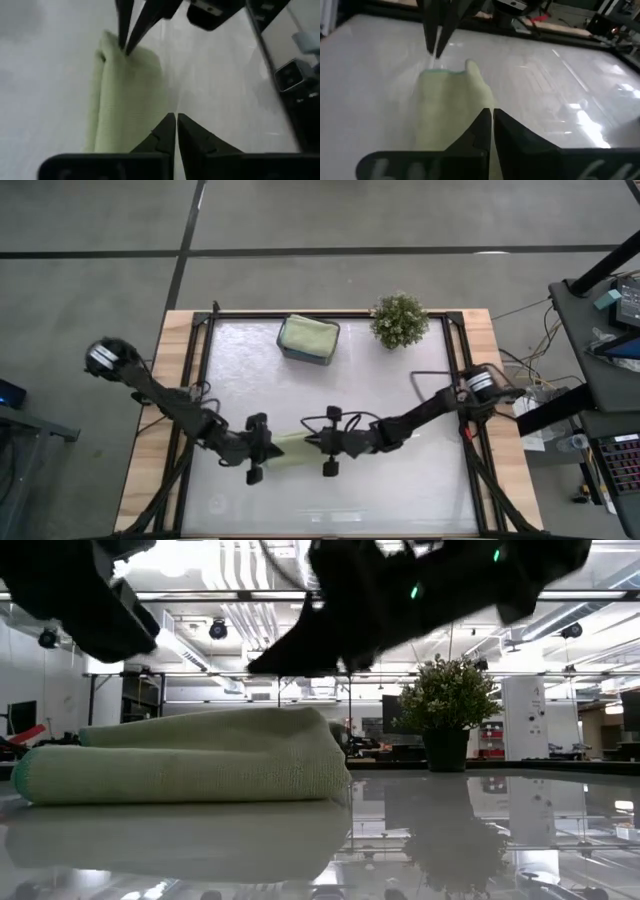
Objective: Fold microfiber towels
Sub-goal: Fold the green microfiber towel
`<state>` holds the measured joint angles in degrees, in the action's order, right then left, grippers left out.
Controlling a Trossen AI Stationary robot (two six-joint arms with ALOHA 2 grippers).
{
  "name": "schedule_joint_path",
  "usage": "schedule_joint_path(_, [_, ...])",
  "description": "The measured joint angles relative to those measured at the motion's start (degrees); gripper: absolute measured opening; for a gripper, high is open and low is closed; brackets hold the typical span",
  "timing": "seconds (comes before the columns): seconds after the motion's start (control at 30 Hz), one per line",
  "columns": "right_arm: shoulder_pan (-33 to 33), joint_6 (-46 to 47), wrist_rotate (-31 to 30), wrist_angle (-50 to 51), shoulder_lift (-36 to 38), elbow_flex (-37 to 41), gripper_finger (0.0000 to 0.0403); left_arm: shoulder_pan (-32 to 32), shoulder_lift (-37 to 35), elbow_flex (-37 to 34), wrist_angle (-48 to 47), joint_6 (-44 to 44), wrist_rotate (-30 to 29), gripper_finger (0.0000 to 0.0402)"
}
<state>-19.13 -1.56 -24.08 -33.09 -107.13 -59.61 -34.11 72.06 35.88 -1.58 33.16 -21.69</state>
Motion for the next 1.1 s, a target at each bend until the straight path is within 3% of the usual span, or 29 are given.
schedule_joint_path(0.1, [0.55,0.41,-0.8,-2.27,-4.41,-1.64,0.0012,0.12,5.36,0.04,0.92,-0.21,-0.9,0.0001])
schedule_joint_path(0.2, [1.04,1.44,-5.27,-2.14,-7.78,-3.18,0.0012,0.47,10.07,-0.02,-0.59,2.09,-4.33,0.0])
schedule_joint_path(0.4, [1.26,3.09,-8.74,0.42,-10.22,-3.77,0.0012,1.41,14.03,-0.11,-4.04,5.79,-5.4,0.0])
schedule_joint_path(0.73, [1.28,4.55,-8.52,2.89,-10.75,-3.66,0.0012,1.53,13.08,-0.91,-5.62,8.15,-4.88,0.0])
schedule_joint_path(0.97, [1.0,3.06,-8.97,3.69,-5.67,-3.88,0.0012,1.51,6.48,-0.34,-5.64,5.28,-1.25,0.0])
schedule_joint_path(1.1, [0.7,3.34,-9.04,4.9,-2.88,-3.88,0.0012,1.48,5.23,-0.46,-5.3,5.43,-6.36,0.0])
